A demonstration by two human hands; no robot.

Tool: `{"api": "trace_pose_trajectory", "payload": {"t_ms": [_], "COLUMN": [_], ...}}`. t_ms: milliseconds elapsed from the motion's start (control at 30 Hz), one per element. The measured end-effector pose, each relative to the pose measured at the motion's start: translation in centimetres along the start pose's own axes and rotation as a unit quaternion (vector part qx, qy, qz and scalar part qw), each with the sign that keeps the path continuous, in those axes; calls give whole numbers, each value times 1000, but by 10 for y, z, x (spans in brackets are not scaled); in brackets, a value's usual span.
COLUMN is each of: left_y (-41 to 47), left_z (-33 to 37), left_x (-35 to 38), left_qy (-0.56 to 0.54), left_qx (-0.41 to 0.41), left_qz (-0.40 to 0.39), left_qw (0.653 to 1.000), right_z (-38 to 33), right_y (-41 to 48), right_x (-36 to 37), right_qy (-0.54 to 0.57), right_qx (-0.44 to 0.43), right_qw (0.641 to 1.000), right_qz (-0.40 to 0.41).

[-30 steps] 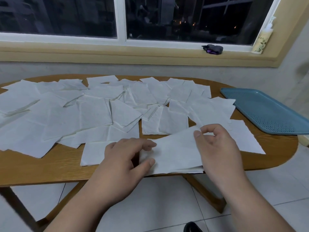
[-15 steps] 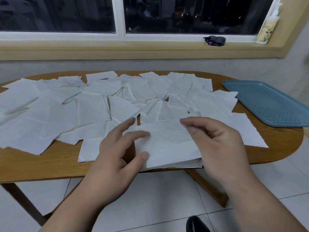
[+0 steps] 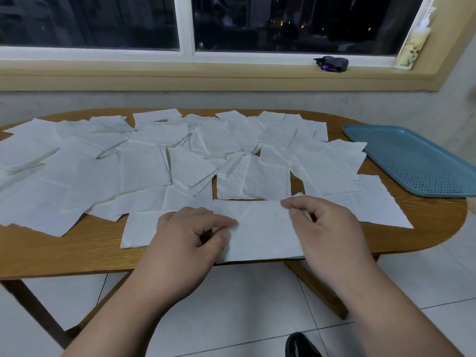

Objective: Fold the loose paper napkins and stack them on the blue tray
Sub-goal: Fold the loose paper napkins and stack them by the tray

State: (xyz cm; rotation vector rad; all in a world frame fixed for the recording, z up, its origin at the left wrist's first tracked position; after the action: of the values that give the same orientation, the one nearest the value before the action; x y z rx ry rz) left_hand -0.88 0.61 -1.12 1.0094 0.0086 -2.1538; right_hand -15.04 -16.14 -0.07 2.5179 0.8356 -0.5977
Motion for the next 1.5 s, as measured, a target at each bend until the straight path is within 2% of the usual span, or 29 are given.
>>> {"api": "trace_pose_trajectory", "payload": {"t_ms": [133, 433, 533, 633, 733, 867, 967, 1133, 1333, 1500], "left_y": [2, -2, -5, -10, -15, -22, -28, -31, -27, -24], "left_z": [-4, -6, -5, 1, 7, 6, 2, -3, -5, -6], "left_x": [5, 12, 12, 11, 14, 11, 6, 1, 1, 2], "left_qy": [60, 159, 157, 138, 160, 175, 193, 186, 152, 140], "left_qx": [0, 19, 30, 85, 133, 134, 134, 133, 138, 142], "left_qz": [3, 49, 74, 59, 15, -19, -35, -30, -10, 2], "left_qw": [998, 986, 984, 985, 978, 975, 971, 973, 979, 980], "right_z": [5, 16, 18, 17, 17, 12, 11, 12, 5, -21], "right_y": [5, 7, 6, 5, 5, 3, 0, -2, 18, 62], "right_x": [3, 12, 11, 9, 11, 9, 11, 15, 8, 23], "right_qy": [-123, -255, -262, -259, -270, -289, -287, -273, -174, -262], "right_qx": [-35, -99, -106, -151, -181, -170, -175, -180, -130, -91], "right_qw": [992, 959, 959, 954, 946, 939, 938, 940, 975, 955], "right_qz": [-20, -76, -35, 14, -19, -75, -86, -93, -47, -105]}}
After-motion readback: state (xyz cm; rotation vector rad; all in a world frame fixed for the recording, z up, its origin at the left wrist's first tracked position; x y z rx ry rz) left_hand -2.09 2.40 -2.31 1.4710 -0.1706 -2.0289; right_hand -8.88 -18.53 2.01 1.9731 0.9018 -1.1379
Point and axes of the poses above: each hand's wrist, its own y-axis towards the middle knuckle, its own x-axis out of the palm, z = x × y, the point moved 1 cm from there along y, towards the middle knuckle, and after that the axes turned 1 degree about -x, right-handed, at the moved point
